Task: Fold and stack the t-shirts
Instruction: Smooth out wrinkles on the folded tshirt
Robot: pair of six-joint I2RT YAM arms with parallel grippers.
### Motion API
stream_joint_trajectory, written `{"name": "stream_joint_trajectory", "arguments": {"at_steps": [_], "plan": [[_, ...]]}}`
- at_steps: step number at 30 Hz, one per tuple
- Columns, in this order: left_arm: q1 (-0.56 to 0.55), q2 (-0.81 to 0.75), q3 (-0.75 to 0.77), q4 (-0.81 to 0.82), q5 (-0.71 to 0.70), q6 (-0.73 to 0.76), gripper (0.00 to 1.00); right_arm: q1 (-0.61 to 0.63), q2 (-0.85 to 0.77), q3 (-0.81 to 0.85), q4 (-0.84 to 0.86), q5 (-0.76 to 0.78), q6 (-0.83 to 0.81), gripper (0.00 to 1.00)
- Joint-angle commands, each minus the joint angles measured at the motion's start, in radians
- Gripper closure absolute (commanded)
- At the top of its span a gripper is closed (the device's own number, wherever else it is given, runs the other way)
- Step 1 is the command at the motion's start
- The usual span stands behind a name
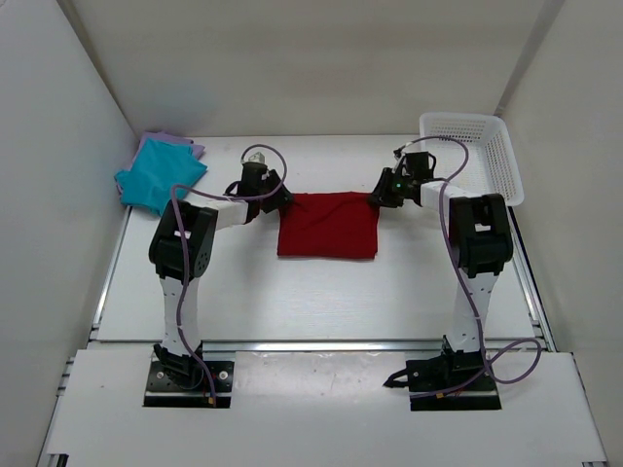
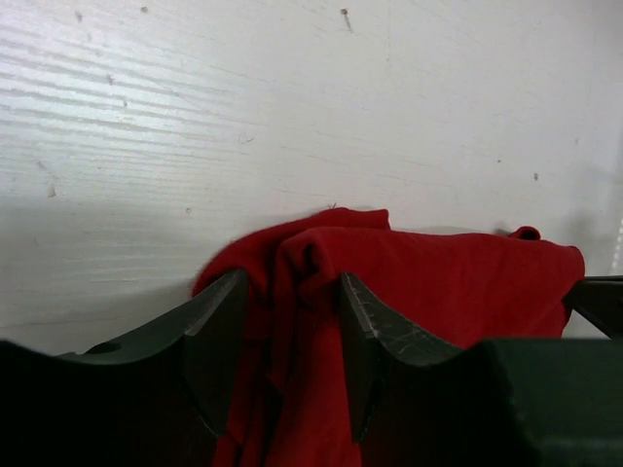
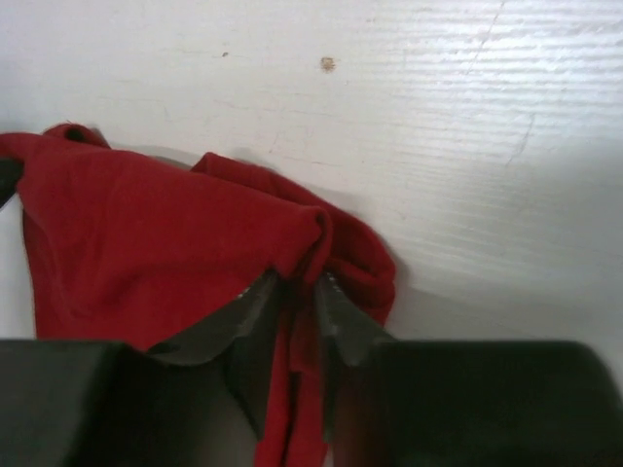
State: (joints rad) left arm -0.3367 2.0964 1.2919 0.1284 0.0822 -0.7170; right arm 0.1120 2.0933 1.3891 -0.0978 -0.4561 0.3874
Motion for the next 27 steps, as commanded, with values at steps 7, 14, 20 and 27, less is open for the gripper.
{"name": "stream_joint_trajectory", "arguments": {"at_steps": [7, 14, 20, 27], "plan": [[0.024, 0.004, 0.032, 0.053, 0.06, -0.056, 0.9, -0.015, -0.001, 0.051, 0.021, -0.012, 0.014, 1.0], [0.079, -0.053, -0.071, 0.096, 0.03, -0.117, 1.0, -0.044, -0.004, 0.033, 0.037, 0.004, 0.027, 1.0], [0.114, -0.079, -0.104, 0.158, 0.079, -0.169, 0.71, -0.018, 0.043, 0.123, -0.022, 0.002, 0.004, 1.0], [0.114, -0.206, -0.164, 0.201, 0.099, -0.173, 0.49, -0.006, -0.061, 0.094, -0.049, 0.019, -0.013, 0.69]]}}
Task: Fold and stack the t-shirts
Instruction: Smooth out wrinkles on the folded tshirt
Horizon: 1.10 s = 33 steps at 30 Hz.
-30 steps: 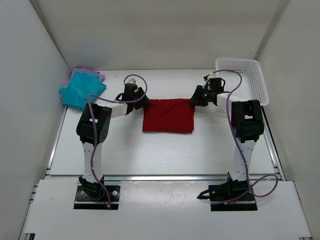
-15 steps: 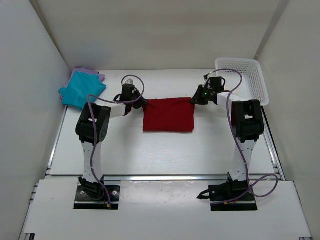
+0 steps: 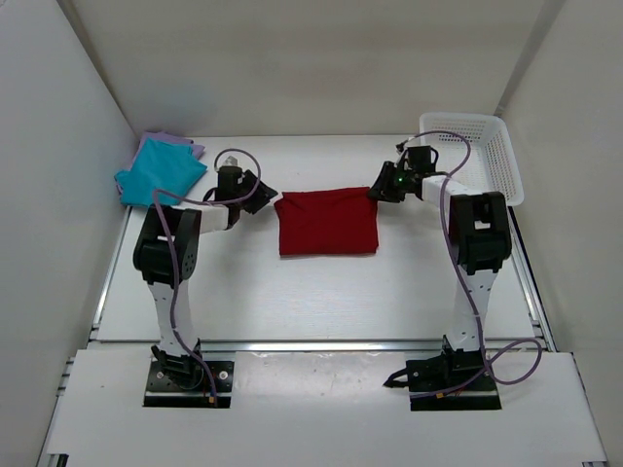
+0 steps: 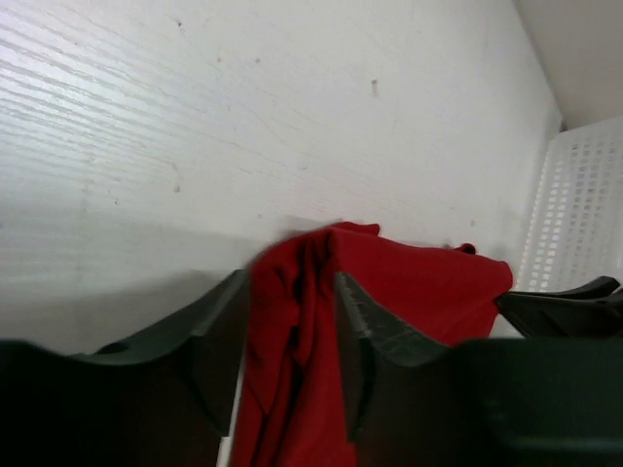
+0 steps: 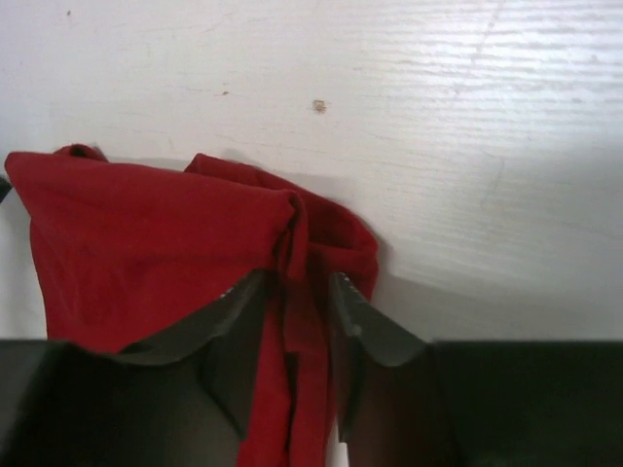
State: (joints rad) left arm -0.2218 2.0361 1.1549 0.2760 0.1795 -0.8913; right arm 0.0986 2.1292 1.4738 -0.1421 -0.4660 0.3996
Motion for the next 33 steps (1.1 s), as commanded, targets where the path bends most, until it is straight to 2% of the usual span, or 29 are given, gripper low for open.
{"name": "stream_joint_trajectory", "arguments": {"at_steps": [1, 3, 4, 5, 7, 9, 14, 16, 19, 21, 24, 26, 30, 33], "plan": [[-0.017, -0.183, -0.053, 0.064, -0.011, 0.003, 0.53, 0.009, -0.136, 0.0, -0.011, 0.045, -0.027, 0.67], [-0.048, -0.229, -0.078, 0.058, -0.031, 0.012, 0.65, 0.015, -0.194, -0.08, 0.01, 0.078, -0.018, 0.66], [-0.069, -0.25, -0.101, 0.052, -0.037, 0.014, 0.66, 0.021, -0.236, -0.101, 0.036, 0.085, -0.019, 0.66], [-0.095, -0.263, -0.127, 0.066, -0.034, 0.015, 0.69, 0.035, -0.262, -0.151, 0.067, 0.081, -0.012, 0.71], [-0.128, -0.264, -0.168, 0.078, -0.026, -0.004, 0.73, 0.052, -0.281, -0.237, 0.11, 0.052, 0.019, 0.88], [-0.159, -0.245, -0.208, 0.135, -0.002, -0.026, 0.75, 0.079, -0.278, -0.289, 0.171, -0.006, 0.031, 0.99], [-0.142, -0.136, -0.268, 0.158, 0.061, -0.057, 0.77, 0.076, -0.175, -0.348, 0.252, -0.121, 0.083, 1.0], [-0.117, -0.123, -0.306, 0.178, 0.063, -0.064, 0.77, 0.05, -0.167, -0.384, 0.309, -0.147, 0.114, 0.99], [-0.059, -0.134, -0.398, 0.256, 0.099, -0.119, 0.76, 0.032, -0.15, -0.389, 0.294, -0.154, 0.108, 1.0], [-0.039, -0.152, -0.442, 0.311, 0.117, -0.138, 0.73, 0.033, -0.155, -0.394, 0.282, -0.149, 0.1, 1.0], [-0.034, -0.261, -0.478, 0.302, 0.098, -0.107, 0.57, 0.03, -0.16, -0.374, 0.285, -0.186, 0.097, 1.0], [-0.028, -0.318, -0.504, 0.287, 0.077, -0.086, 0.42, 0.041, -0.163, -0.363, 0.282, -0.207, 0.084, 0.89], [-0.008, -0.421, -0.549, 0.226, 0.011, -0.032, 0.27, 0.056, -0.228, -0.352, 0.288, -0.215, 0.081, 0.74], [-0.004, -0.406, -0.522, 0.14, 0.012, 0.015, 0.19, 0.064, -0.299, -0.397, 0.303, -0.201, 0.078, 0.59]]}}
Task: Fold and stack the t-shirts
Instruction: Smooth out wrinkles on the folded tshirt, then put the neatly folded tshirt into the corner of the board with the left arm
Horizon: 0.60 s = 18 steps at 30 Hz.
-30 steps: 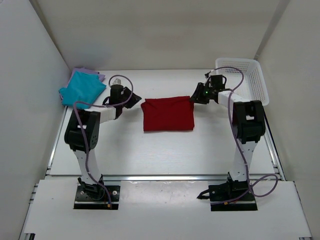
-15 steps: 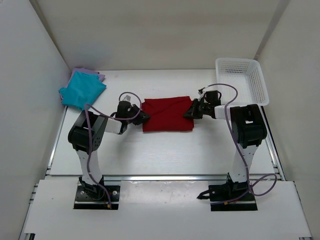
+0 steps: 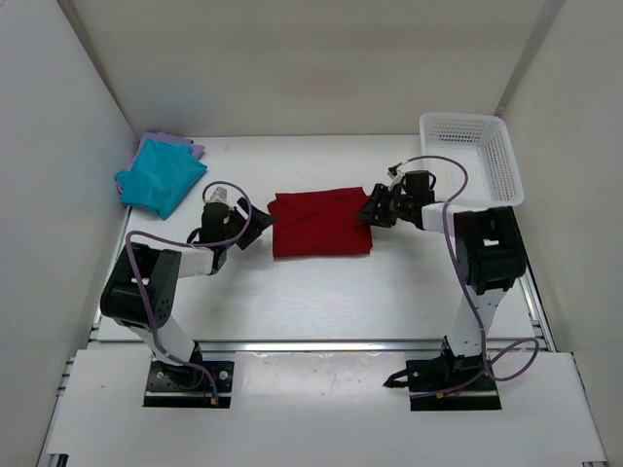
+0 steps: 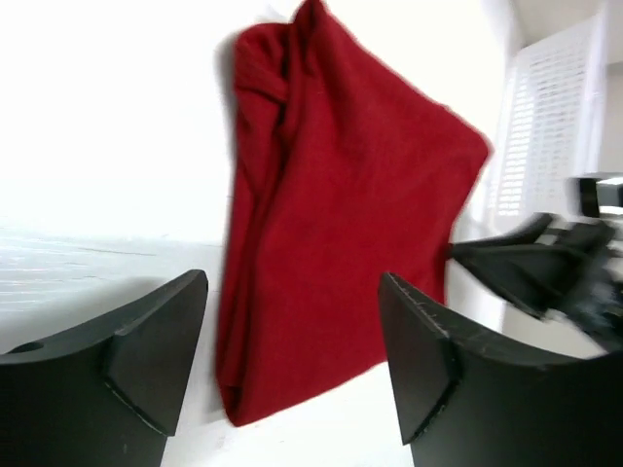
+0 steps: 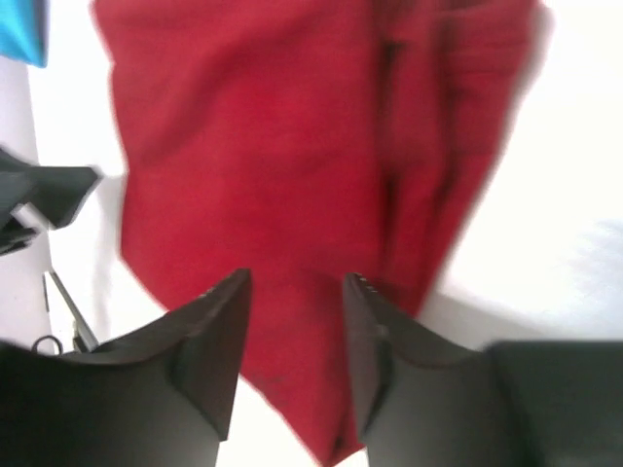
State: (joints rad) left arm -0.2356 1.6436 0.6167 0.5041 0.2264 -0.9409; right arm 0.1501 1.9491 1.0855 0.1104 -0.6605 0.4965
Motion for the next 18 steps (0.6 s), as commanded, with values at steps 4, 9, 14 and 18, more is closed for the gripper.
{"name": "stream_joint_trajectory", "arguments": {"at_steps": [4, 9, 14, 18], "plan": [[-0.005, 0.089, 0.104, -0.18, -0.019, 0.135, 0.16, 0.017, -0.225, -0.111, 0.107, 0.009, 0.005, 0.54], [-0.034, 0.237, 0.189, -0.165, 0.033, 0.139, 0.18, 0.011, -0.331, -0.199, 0.155, -0.005, 0.025, 0.51], [-0.1, 0.376, 0.299, -0.11, 0.108, 0.093, 0.18, -0.003, -0.372, -0.242, 0.178, -0.034, 0.045, 0.51], [-0.14, 0.433, 0.379, -0.012, 0.139, 0.018, 0.36, -0.026, -0.363, -0.265, 0.244, -0.073, 0.083, 0.51]]}}
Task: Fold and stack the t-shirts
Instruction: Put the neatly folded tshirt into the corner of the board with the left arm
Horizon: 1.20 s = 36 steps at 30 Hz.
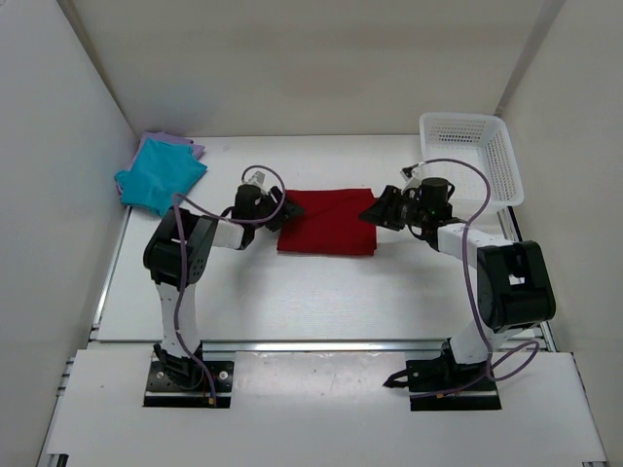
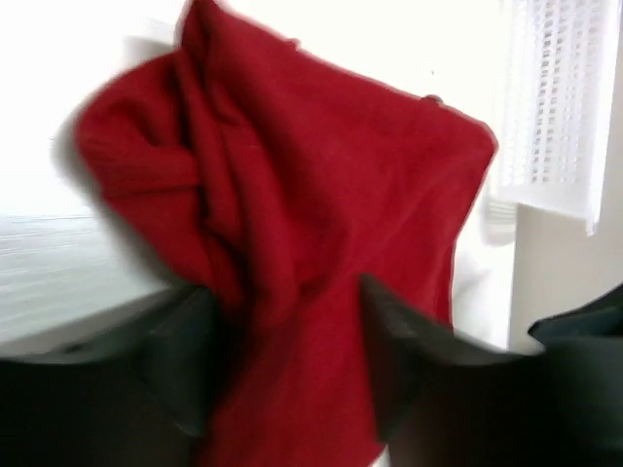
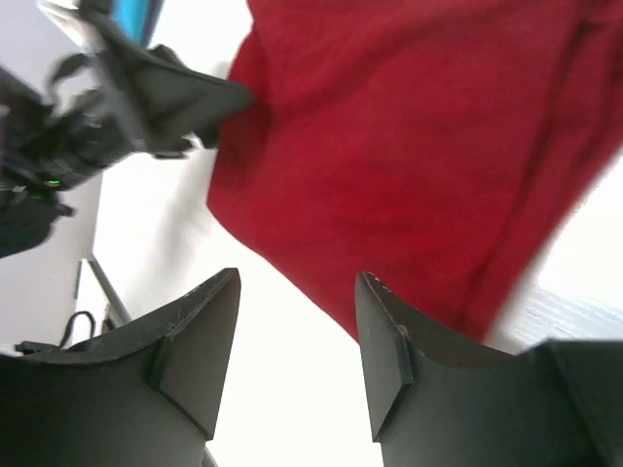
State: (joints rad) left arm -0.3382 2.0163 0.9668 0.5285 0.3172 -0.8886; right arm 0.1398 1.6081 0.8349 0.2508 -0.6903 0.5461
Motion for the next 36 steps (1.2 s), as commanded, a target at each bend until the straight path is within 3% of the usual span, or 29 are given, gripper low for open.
{"name": "stream_joint_trajectory", "arguments": {"at_steps": [1, 3, 6, 8, 15, 18, 23, 24, 25, 26, 27, 30, 36], "plan": [[-0.044, 0.062, 0.041, -0.01, 0.042, -0.05, 0.45, -0.017, -0.03, -0.02, 0.111, -0.048, 0.037, 0.51], [-0.048, 0.09, 0.116, 0.007, 0.054, -0.084, 0.73, -0.023, -0.034, -0.04, 0.143, -0.055, 0.052, 0.52], [-0.038, 0.122, 0.261, -0.021, 0.075, -0.108, 0.93, -0.046, -0.046, -0.071, 0.176, -0.074, 0.083, 0.52], [-0.025, 0.139, 0.352, -0.086, 0.082, -0.101, 1.0, -0.058, -0.05, -0.079, 0.182, -0.075, 0.089, 0.52], [0.158, 0.127, 0.666, -0.196, 0.16, -0.124, 1.0, -0.104, -0.019, -0.094, 0.214, -0.106, 0.107, 0.53], [0.266, 0.101, 0.789, -0.333, 0.18, -0.081, 1.0, -0.094, 0.013, -0.086, 0.213, -0.118, 0.103, 0.53], [0.546, -0.042, 0.64, -0.263, 0.165, -0.131, 1.0, -0.074, 0.061, -0.069, 0.232, -0.15, 0.112, 0.53], [0.58, -0.051, 0.607, -0.268, 0.146, -0.134, 0.95, -0.068, 0.055, -0.071, 0.232, -0.152, 0.11, 0.53], [0.635, -0.083, 0.519, -0.259, 0.123, -0.144, 0.77, -0.056, 0.062, -0.066, 0.232, -0.156, 0.109, 0.53], [0.683, -0.114, 0.4, -0.202, 0.114, -0.182, 0.52, -0.049, 0.065, -0.066, 0.234, -0.164, 0.109, 0.53], [0.735, -0.134, 0.288, -0.135, 0.12, -0.231, 0.04, -0.045, 0.068, -0.066, 0.232, -0.169, 0.109, 0.53], [0.836, -0.197, 0.092, -0.095, 0.096, -0.283, 0.02, -0.026, 0.082, -0.056, 0.215, -0.178, 0.107, 0.53], [0.921, -0.384, -0.095, -0.153, -0.035, -0.28, 0.01, 0.027, 0.049, -0.077, 0.186, -0.153, 0.077, 0.5]]}}
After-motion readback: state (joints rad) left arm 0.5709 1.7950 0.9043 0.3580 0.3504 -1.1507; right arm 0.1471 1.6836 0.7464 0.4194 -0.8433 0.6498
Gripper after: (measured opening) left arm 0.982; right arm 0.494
